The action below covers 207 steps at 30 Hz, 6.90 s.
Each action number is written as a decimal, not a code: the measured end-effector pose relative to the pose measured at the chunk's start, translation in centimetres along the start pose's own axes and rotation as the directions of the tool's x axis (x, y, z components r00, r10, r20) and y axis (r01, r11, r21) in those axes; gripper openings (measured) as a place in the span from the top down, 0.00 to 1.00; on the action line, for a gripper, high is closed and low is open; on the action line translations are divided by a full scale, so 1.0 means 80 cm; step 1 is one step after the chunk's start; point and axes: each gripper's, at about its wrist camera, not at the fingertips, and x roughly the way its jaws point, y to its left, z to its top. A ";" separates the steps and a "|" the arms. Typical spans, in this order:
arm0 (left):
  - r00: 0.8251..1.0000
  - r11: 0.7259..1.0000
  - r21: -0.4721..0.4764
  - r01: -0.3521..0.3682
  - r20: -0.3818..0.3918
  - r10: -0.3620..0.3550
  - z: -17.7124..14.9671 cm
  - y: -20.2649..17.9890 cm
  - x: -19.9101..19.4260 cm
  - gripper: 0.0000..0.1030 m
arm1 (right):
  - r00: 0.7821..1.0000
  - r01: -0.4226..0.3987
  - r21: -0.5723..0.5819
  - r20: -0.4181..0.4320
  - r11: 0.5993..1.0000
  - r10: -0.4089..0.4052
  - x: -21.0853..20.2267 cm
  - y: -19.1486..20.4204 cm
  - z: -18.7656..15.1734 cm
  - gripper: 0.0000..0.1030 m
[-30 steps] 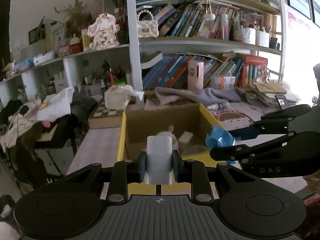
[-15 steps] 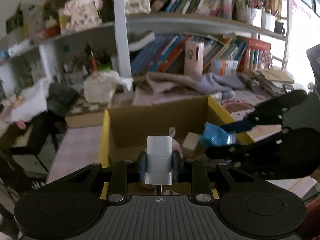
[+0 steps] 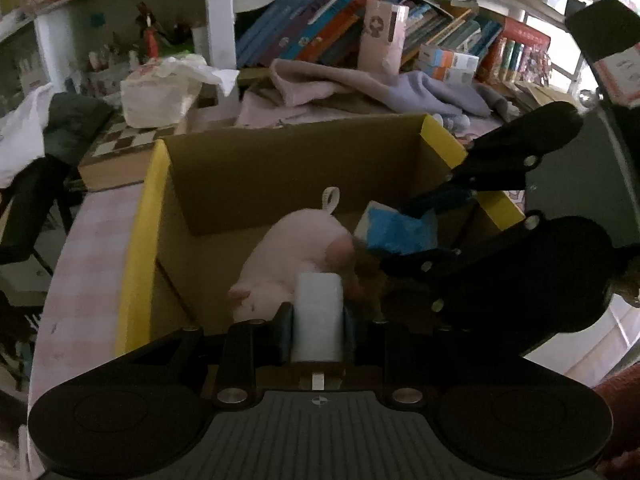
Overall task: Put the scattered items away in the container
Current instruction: 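Lower the white roll and blue packet into the box and open both tools, then withdraw both tools from the box and move toward the spray bottle and medicine box, then grasp the white medicine box with the left tool while the right tool grasps the spray bottle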
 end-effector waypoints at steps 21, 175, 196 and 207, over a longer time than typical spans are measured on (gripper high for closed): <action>0.982 0.999 0.039 -0.038 0.184 0.030 0.007 -0.016 -0.058 0.33 | 0.994 0.029 0.067 0.106 0.997 -0.036 -0.036 0.003 -0.009 0.41; 0.962 0.934 -0.253 -0.252 0.037 0.270 0.107 -0.276 0.207 0.13 | 0.958 0.058 0.306 0.252 0.950 -0.140 0.030 -0.368 -0.242 0.18; 0.955 0.931 -0.232 -0.282 0.019 0.295 0.097 -0.267 0.219 0.44 | 0.969 0.090 0.140 0.217 0.986 -0.119 0.122 -0.415 -0.192 0.11; 0.969 0.938 -0.257 -0.230 0.029 0.246 0.096 -0.277 0.205 0.45 | 0.992 -0.045 0.158 0.121 0.986 0.026 0.137 -0.450 -0.158 0.54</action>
